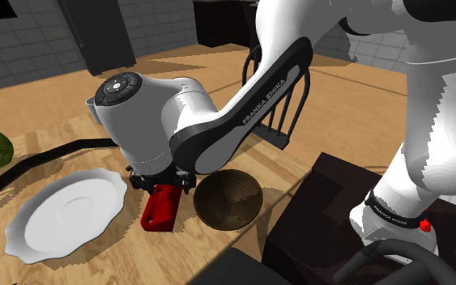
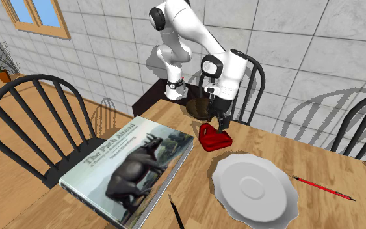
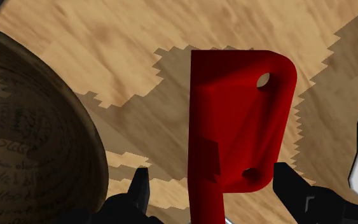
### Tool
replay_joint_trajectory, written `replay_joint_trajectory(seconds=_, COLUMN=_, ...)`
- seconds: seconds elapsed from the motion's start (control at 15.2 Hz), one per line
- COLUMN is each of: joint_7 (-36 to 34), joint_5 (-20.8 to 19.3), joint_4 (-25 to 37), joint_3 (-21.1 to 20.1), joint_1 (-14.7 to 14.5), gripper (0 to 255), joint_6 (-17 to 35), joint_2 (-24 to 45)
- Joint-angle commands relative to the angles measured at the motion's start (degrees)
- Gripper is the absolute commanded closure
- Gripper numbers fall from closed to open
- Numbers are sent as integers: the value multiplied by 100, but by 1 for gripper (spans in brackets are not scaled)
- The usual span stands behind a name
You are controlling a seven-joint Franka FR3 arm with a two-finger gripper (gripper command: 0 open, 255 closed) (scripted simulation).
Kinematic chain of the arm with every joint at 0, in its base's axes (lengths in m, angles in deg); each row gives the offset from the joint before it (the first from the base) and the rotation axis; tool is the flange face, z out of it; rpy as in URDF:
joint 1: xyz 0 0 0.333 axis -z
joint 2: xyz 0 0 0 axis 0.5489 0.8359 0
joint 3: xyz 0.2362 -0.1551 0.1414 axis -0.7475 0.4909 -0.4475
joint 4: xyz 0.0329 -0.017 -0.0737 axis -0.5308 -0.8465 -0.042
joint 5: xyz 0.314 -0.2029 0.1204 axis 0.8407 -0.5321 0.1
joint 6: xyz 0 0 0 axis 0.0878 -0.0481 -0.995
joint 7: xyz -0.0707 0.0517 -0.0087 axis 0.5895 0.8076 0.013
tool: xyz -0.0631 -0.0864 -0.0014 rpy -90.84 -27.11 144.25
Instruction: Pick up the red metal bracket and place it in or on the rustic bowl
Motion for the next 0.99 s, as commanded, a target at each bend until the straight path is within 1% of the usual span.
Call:
replay_joint_trajectory(seconds=0.0, joint_7=0, joint_5=0, joint_4=0, joint_3=0, joint_1=0, gripper=255, joint_6=0, joint_2=0)
replay_joint_trajectory(seconds=0.59, joint_7=0, joint_5=-1, joint_4=0, joint_3=0, joint_1=1, gripper=255, joint_6=0, joint_2=1)
replay_joint_trajectory(seconds=0.92, joint_7=197, joint_5=246, joint_4=110, joint_3=-145, joint_1=106, gripper=255, joint_6=-238, joint_2=-223)
